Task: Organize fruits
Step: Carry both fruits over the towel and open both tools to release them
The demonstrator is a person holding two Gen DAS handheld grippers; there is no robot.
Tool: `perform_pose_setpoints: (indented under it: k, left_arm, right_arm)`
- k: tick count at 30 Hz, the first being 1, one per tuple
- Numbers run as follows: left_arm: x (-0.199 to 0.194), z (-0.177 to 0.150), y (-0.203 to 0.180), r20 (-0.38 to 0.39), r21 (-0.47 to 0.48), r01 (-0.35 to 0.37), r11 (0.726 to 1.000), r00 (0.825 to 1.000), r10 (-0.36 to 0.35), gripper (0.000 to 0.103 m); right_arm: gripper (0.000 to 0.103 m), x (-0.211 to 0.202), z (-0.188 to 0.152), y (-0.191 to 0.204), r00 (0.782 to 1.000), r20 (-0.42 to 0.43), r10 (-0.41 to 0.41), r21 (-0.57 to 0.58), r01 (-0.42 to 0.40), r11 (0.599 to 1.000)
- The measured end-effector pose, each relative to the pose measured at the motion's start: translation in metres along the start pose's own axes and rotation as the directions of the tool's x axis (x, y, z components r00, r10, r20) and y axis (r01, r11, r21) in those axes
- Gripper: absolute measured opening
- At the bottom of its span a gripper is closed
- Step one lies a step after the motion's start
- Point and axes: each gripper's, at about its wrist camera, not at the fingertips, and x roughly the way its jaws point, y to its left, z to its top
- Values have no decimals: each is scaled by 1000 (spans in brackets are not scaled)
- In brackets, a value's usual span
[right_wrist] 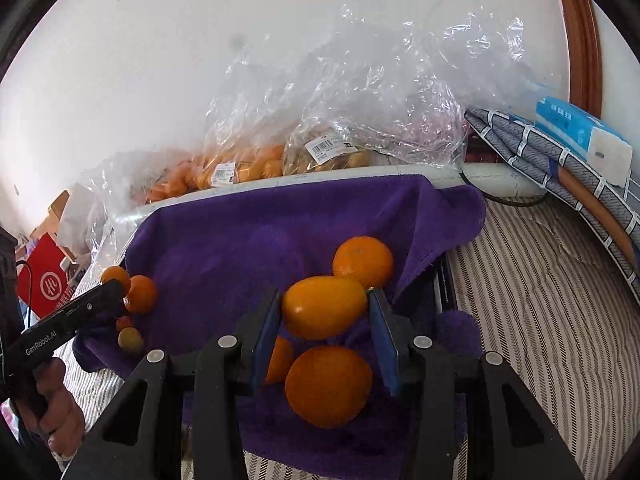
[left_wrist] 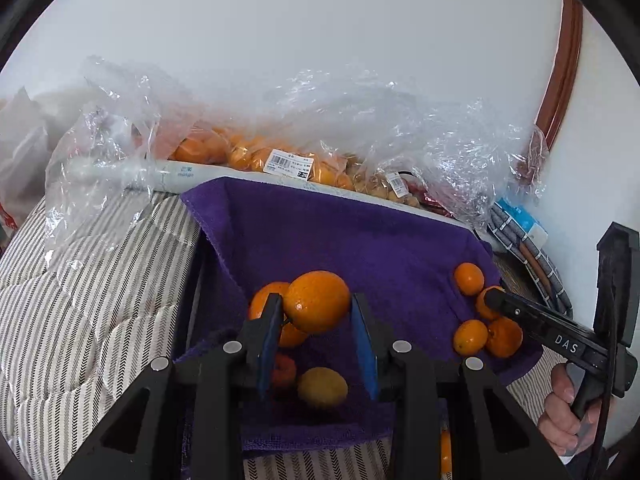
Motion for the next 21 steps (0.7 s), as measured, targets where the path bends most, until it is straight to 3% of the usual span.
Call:
perform_pose_setpoints:
  k: [12, 21]
  left_arm:
    - [5, -4, -11, -25, 42, 38, 998, 999, -37, 33]
    - [6, -4, -10, -35, 36, 33, 999, 999, -31, 33]
  right_arm:
    - [52, -25, -1, 5, 996, 81, -37, -46, 41, 998]
    - [53, -19, -3, 3, 995, 66, -78, -40, 81, 996]
